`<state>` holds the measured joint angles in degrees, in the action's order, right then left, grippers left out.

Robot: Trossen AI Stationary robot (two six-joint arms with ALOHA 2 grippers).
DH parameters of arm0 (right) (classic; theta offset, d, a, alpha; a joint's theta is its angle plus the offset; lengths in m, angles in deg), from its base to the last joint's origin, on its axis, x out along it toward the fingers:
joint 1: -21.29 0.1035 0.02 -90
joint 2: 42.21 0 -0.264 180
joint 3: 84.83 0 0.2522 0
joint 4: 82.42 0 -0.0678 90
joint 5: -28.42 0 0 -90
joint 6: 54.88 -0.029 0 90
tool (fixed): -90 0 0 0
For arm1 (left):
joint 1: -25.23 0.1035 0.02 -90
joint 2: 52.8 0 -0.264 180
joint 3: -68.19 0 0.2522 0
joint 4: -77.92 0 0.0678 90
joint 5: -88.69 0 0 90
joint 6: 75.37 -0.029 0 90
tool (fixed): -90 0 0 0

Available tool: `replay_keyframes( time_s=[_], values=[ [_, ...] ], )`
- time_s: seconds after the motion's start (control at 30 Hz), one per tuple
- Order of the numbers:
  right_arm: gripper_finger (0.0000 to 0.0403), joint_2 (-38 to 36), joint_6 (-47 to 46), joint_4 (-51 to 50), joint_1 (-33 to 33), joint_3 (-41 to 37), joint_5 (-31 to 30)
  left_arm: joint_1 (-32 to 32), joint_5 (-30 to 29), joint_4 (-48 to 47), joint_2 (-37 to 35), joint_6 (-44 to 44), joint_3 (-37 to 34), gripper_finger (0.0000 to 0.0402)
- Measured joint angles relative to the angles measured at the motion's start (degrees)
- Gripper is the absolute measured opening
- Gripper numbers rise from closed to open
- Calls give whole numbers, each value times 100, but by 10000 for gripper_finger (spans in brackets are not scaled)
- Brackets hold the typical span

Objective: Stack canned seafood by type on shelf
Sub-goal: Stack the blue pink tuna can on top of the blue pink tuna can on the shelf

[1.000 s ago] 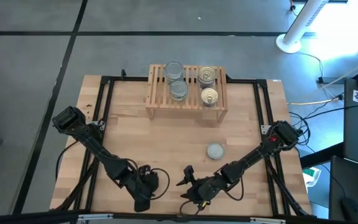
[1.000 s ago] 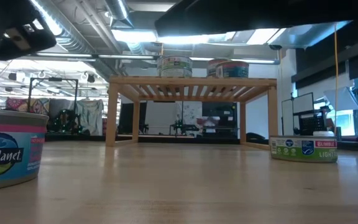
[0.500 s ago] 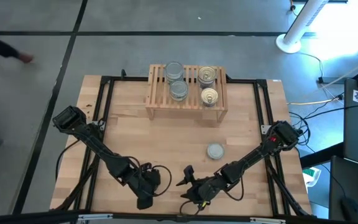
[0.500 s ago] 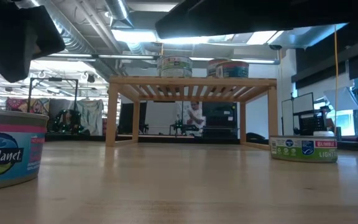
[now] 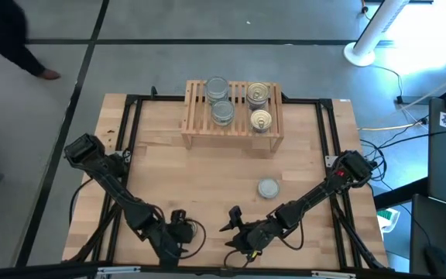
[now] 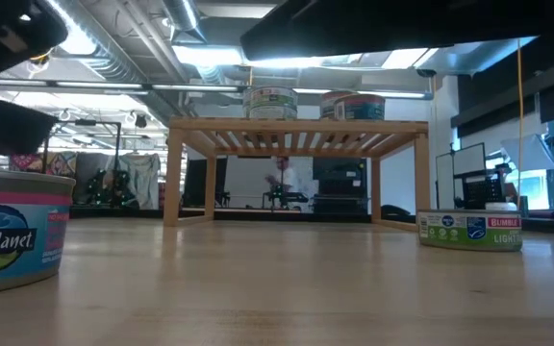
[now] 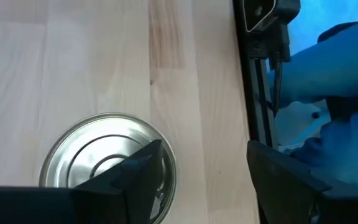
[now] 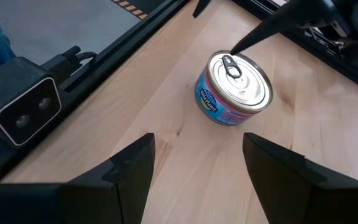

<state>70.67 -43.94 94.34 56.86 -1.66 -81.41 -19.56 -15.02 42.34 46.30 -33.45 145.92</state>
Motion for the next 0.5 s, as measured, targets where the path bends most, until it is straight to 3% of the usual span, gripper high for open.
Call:
replay_keyframes(
  time_s=[0.5],
  values=[
    [243,0,-11,4,0,0,-1,-137,-222,17,313,-50,2,210]
  ],
)
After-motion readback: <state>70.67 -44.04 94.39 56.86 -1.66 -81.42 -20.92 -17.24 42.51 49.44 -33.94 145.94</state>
